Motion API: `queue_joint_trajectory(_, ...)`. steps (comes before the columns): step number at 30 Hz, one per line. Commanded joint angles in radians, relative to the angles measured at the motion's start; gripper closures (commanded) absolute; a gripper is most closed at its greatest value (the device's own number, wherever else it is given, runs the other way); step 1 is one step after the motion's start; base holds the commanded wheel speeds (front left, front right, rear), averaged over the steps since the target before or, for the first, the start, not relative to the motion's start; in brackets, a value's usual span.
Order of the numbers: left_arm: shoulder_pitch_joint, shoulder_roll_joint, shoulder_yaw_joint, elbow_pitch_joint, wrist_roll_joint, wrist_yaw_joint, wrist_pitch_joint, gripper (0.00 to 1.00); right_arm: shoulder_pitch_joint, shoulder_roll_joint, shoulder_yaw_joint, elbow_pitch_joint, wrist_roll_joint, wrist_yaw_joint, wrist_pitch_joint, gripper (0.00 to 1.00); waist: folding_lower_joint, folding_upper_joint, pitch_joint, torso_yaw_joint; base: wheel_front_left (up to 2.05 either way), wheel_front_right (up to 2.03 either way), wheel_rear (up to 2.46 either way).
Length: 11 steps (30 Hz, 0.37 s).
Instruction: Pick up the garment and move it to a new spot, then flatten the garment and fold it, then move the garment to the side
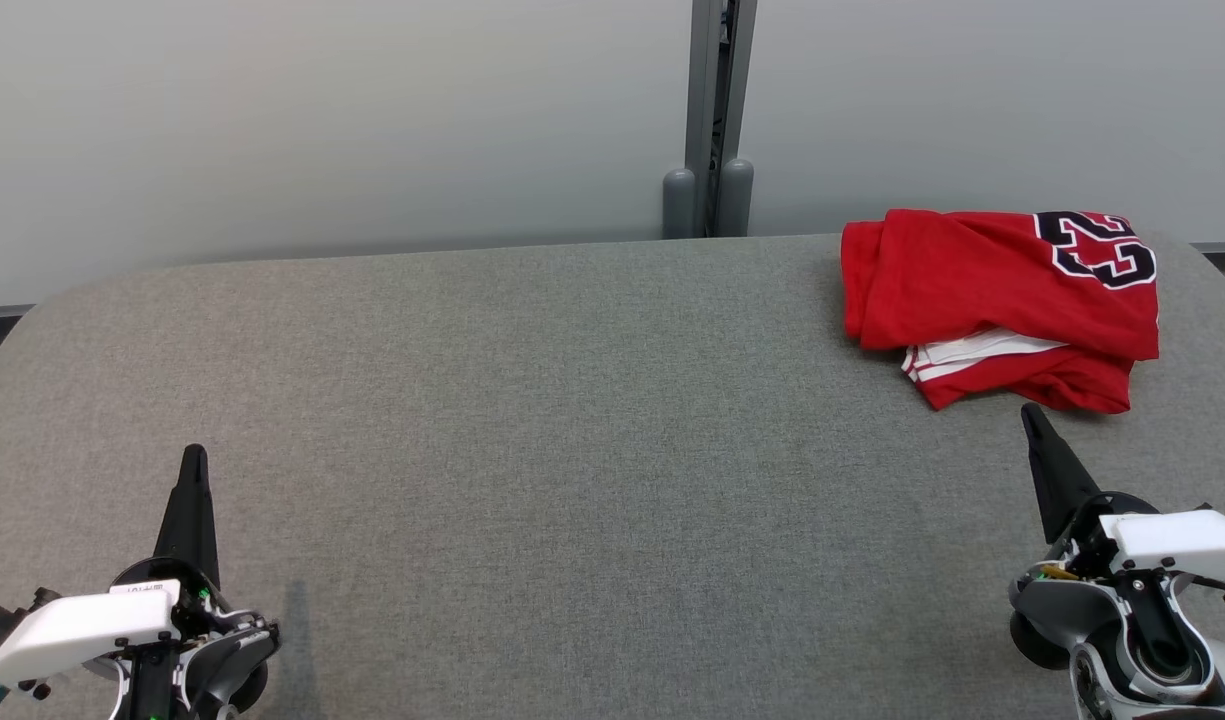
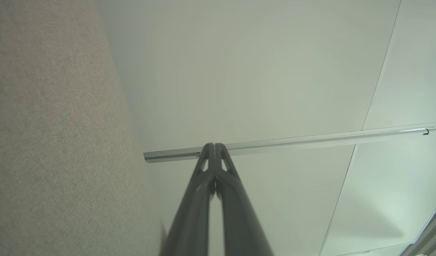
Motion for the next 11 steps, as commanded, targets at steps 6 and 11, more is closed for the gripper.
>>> queue_joint_trajectory(6, -0.012, 0.005, 0.004, -0.003, 0.0, -0.004, 0.003, 1.0, -0.01, -0.005, -0.005, 0.0, 0.003, 0.002, 0.005, 1.0, 0.0, -0.0001, 0.0, 0.0, 0.0, 0.0, 0.0)
queue_joint_trajectory(11, -0.012, 0.005, 0.004, -0.003, 0.0, -0.004, 0.003, 1.0, -0.01, -0.005, -0.005, 0.0, 0.003, 0.002, 0.005, 1.0, 0.0, -0.0001, 0.0, 0.0, 0.0, 0.0, 0.0)
